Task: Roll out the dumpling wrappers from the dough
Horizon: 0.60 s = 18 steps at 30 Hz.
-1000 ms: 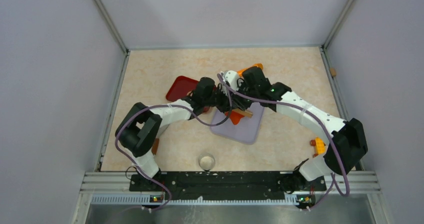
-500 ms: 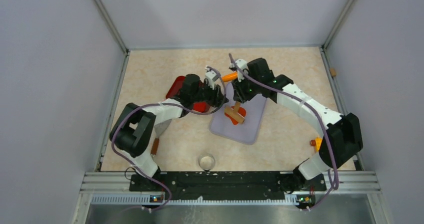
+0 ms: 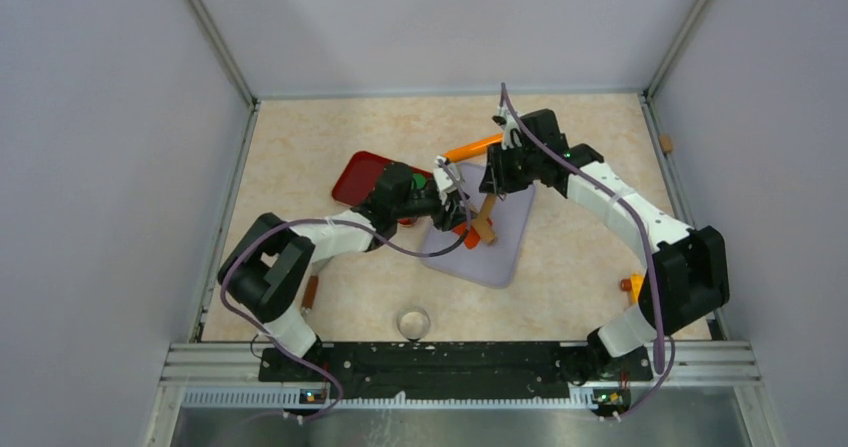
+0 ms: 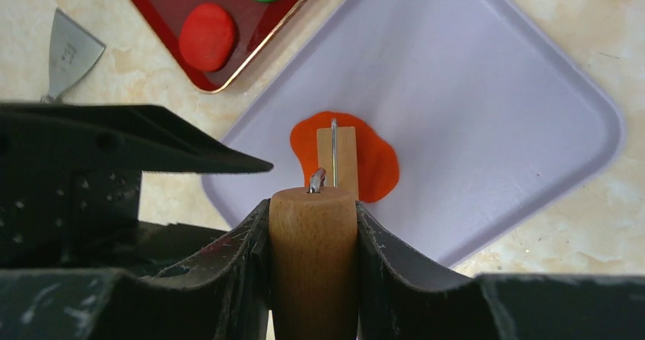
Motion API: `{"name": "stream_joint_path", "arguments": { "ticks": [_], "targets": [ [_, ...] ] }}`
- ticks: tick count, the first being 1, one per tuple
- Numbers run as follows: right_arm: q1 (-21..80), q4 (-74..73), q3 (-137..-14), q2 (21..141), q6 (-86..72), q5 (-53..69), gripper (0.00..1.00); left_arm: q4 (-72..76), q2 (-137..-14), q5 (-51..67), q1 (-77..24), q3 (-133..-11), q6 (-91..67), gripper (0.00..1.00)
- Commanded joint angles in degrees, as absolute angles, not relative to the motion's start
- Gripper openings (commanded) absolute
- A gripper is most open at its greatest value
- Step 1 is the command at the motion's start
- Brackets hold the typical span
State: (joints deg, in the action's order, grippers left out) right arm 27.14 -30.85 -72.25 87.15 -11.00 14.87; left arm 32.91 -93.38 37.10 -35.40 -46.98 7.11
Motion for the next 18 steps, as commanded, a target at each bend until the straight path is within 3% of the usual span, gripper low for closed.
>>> {"name": "stream_joint_path", "arguments": {
  "ticks": [1, 18],
  "targets": [
    [24.15, -27.28, -72.29, 84.04, -16.77, 17.3, 0.0, 38.05, -97.68, 37.24, -37.06, -51.75, 11.47, 0.52],
    [18.83, -24.66, -68.33, 82.44, -22.47, 26.23, 0.0, 40.42, -111.6, 35.38, -40.61, -63.43, 10.36, 0.43]
  ]
}}
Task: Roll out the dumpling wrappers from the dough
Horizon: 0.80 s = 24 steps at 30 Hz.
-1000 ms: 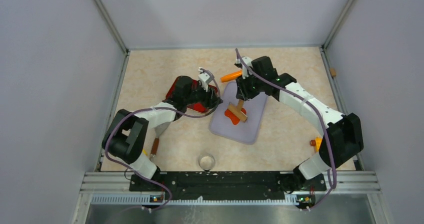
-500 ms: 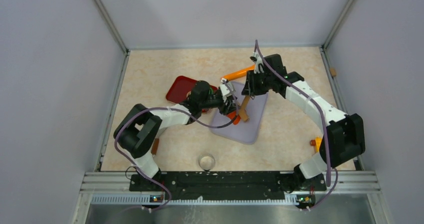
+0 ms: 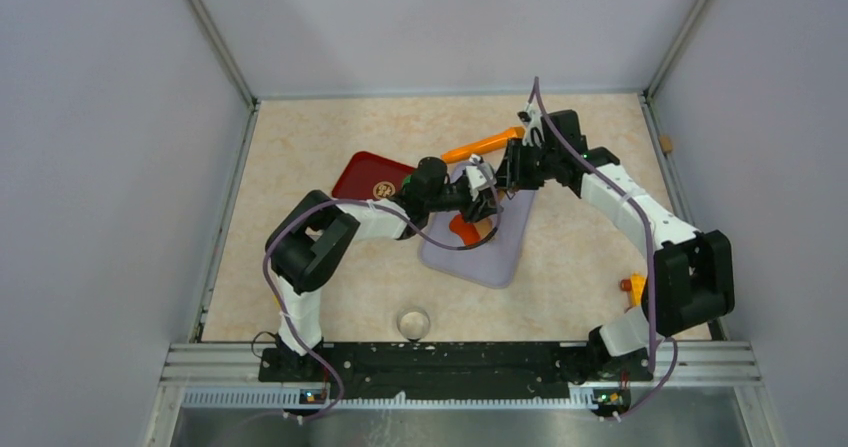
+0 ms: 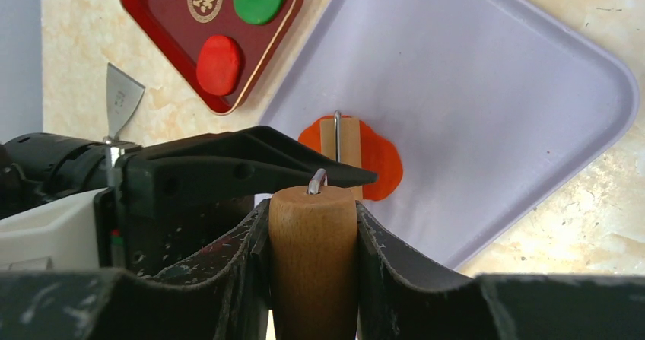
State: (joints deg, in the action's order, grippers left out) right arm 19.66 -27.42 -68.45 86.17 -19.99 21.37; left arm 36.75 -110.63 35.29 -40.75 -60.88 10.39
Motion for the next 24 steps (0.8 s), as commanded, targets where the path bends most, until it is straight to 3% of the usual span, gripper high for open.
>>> {"name": "stream_joint_path", "arguments": {
  "ticks": [1, 4, 7, 10, 13, 15, 17, 19, 21, 22, 24],
  "targets": [
    [18.7, -24.55, -68.09, 82.5, -22.64, 26.43, 0.0, 40.43, -111.75, 35.73, -40.68, -63.56, 10.36, 0.41],
    [18.11, -24.64, -67.78, 83.27, -21.87, 28.17, 0.0, 39.09, -112.28, 37.17, -40.81, -64.41, 10.06, 0.18],
    [18.08, -27.56, -68.79, 84.09, -17.28, 28.91, 0.0, 37.73, -111.67, 37.55, -40.79, -64.47, 10.29, 0.01],
    [17.91, -32.31, -70.1, 84.52, -12.78, 28.0, 0.28, 34.91, -110.62, 37.63, -40.84, -64.71, 11.53, 0.0],
    [17.69, -35.74, -70.7, 85.33, -10.16, 27.65, 0.38, 34.1, -110.01, 37.56, -40.78, -64.43, 12.43, 0.0],
    [17.59, -36.24, -70.27, 85.47, -10.04, 27.6, 0.36, 33.89, -109.88, 37.59, -40.8, -64.42, 12.63, 0.0],
    [17.54, -36.21, -69.75, 85.45, -10.37, 27.35, 0.26, 33.84, -109.72, 37.47, -40.81, -64.38, 12.62, 0.0],
    [17.46, -36.19, -69.57, 85.68, -10.62, 27.21, 0.25, 33.72, -109.6, 37.45, -40.8, -64.54, 12.27, 0.0],
    [17.45, -36.04, -69.41, 85.69, -10.53, 27.45, 0.05, 33.18, -109.56, 37.76, -40.87, -64.85, 12.14, 0.0],
    [17.46, -36.11, -69.4, 85.76, -10.65, 27.44, 0.0, 32.87, -109.76, 37.72, -40.88, -65.12, 11.84, 0.0],
    [17.49, -36.35, -69.85, 86.16, -11.01, 27.47, 0.0, 32.49, -110.22, 37.02, -40.61, -65.64, 9.99, 0.0]
  ]
}}
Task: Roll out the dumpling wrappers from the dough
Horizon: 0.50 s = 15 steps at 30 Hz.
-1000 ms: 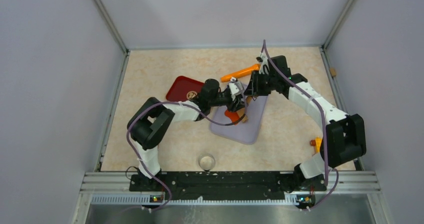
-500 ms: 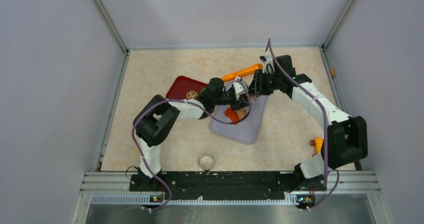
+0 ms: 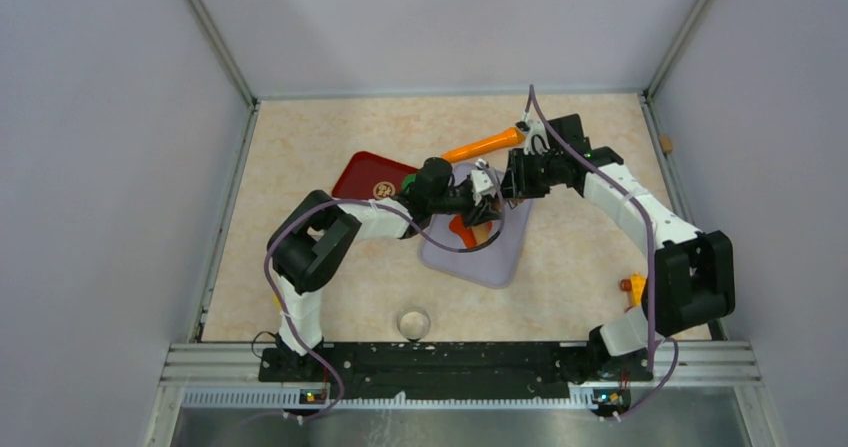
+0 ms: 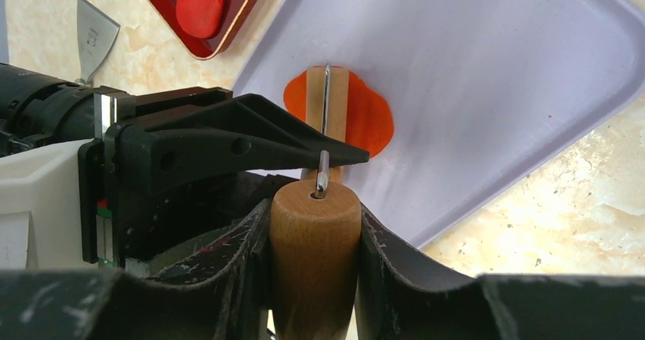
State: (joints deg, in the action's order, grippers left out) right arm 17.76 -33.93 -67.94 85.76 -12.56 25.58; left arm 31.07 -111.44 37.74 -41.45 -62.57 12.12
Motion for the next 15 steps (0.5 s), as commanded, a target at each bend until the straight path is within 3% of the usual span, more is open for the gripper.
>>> {"name": "stream_joint_path", "arguments": {
  "ticks": [1, 15],
  "targets": [
    [17.47, -36.58, -70.14, 86.42, -11.28, 27.55, 0.0, 32.56, -110.48, 37.38, -40.16, -65.98, 8.43, 0.0],
    [17.52, -36.47, -69.89, 94.07, -13.85, 21.77, 0.0, 32.61, -116.05, 40.91, -35.38, -66.36, -2.37, 0.0]
  ]
}}
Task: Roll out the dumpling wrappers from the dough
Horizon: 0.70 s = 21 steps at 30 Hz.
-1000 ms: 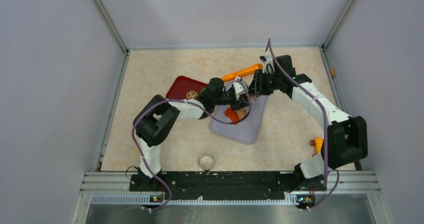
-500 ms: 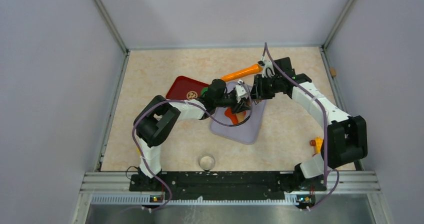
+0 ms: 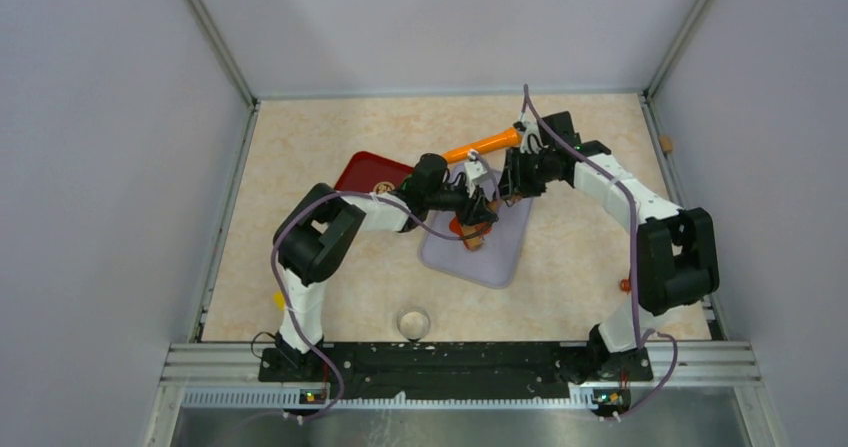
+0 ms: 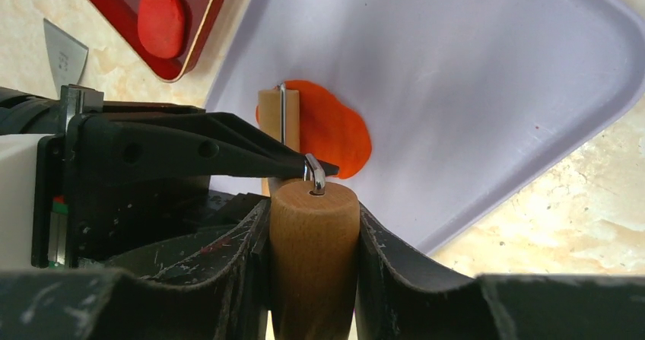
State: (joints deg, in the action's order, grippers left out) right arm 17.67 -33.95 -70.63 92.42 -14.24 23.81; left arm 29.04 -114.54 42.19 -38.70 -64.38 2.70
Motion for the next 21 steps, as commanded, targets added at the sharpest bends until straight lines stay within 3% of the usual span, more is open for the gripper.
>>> {"name": "stream_joint_path", "arguments": {
  "ticks": [1, 13, 21],
  "targets": [
    [17.56, -35.87, -69.1, 94.55, -13.72, 21.53, 0.0, 32.56, -116.11, 40.47, -35.2, -65.79, -1.48, 0.0],
    [20.63, -29.43, -60.65, 95.24, -13.02, 20.36, 0.0, 30.47, -111.9, 37.45, -33.82, -58.27, -0.53, 0.0],
    [20.82, -30.85, -69.66, 92.61, -13.87, 25.82, 0.0, 26.76, -105.07, 37.18, -33.56, -60.12, 0.76, 0.0]
  ]
}}
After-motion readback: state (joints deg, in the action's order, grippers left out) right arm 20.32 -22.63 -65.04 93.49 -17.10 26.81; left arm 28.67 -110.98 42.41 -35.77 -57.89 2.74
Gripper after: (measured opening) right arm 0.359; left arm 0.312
